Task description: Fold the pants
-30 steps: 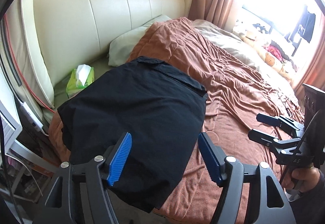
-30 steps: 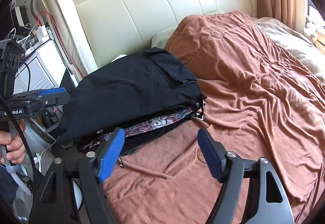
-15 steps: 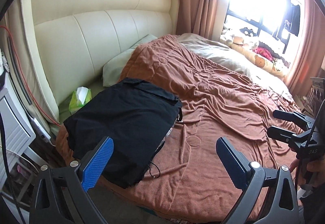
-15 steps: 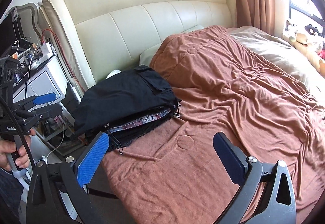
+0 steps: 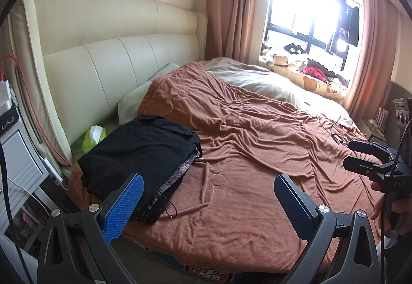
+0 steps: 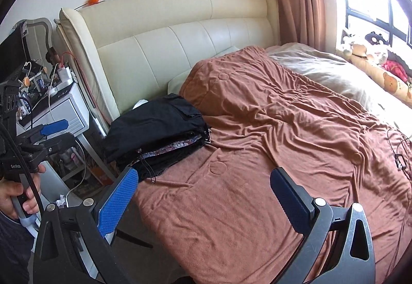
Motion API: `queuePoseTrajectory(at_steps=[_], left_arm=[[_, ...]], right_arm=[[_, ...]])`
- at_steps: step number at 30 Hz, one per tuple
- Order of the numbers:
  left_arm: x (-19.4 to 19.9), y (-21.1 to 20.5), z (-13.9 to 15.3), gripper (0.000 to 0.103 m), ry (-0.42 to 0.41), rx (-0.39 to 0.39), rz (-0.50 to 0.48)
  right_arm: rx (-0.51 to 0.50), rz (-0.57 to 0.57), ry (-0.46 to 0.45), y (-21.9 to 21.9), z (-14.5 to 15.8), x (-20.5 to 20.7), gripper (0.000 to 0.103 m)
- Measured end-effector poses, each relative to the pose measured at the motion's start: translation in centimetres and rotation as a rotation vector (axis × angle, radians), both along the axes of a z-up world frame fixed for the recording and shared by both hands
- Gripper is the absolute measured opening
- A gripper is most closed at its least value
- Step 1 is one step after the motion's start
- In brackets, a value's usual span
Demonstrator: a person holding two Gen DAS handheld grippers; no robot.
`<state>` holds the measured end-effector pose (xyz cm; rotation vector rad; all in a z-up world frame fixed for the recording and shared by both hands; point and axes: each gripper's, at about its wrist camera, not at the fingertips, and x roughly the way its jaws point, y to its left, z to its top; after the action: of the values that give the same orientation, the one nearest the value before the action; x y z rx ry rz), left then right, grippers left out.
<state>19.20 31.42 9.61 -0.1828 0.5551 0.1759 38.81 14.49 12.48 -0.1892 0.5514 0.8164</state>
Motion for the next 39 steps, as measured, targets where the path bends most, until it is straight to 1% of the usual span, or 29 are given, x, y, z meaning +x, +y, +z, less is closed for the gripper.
queuePoseTrajectory(at_steps=[6,8,14,19,27,35,39], left_arm=[[-2.5,-2.2,1.3,0.102,-0.038,-0.006,-0.022],[-3.2,-3.0,1.6,0.102,-0.051,0.005,-0.032],[-5.4,-5.1,1.8,0.102,-0.078,-0.002,-0.068],[-7.7,-6.8,2.0,0.102,-0.104,0.0,-0.093],[-11.5,-8.8,1.7,0.102,-0.142,-0.008,-0.12],[-14.4,-10.1,1.0,0.102,-0.176,0.005,-0.15],[-15.5,-10.9,0.2,0.102,-0.192,0.027,-0.152]], right_arm=[[0.037,-0.036,-0.003,-3.8,0.5,-2.9,0.103],[0.047,-0.044,-0.006,-4.8,0.7,-3.8,0.103],[0.087,-0.097,-0.018,-8.3,1.2,-7.3,0.103],[0.104,-0.12,-0.057,-10.7,1.5,-10.5,0.103],[0.093,-0.157,-0.102,-13.0,0.3,-14.8,0.103],[0.074,-0.208,-0.136,-14.7,-1.2,-18.3,0.103],[0.079,-0.228,-0.135,-15.8,-2.3,-19.7,0.103]])
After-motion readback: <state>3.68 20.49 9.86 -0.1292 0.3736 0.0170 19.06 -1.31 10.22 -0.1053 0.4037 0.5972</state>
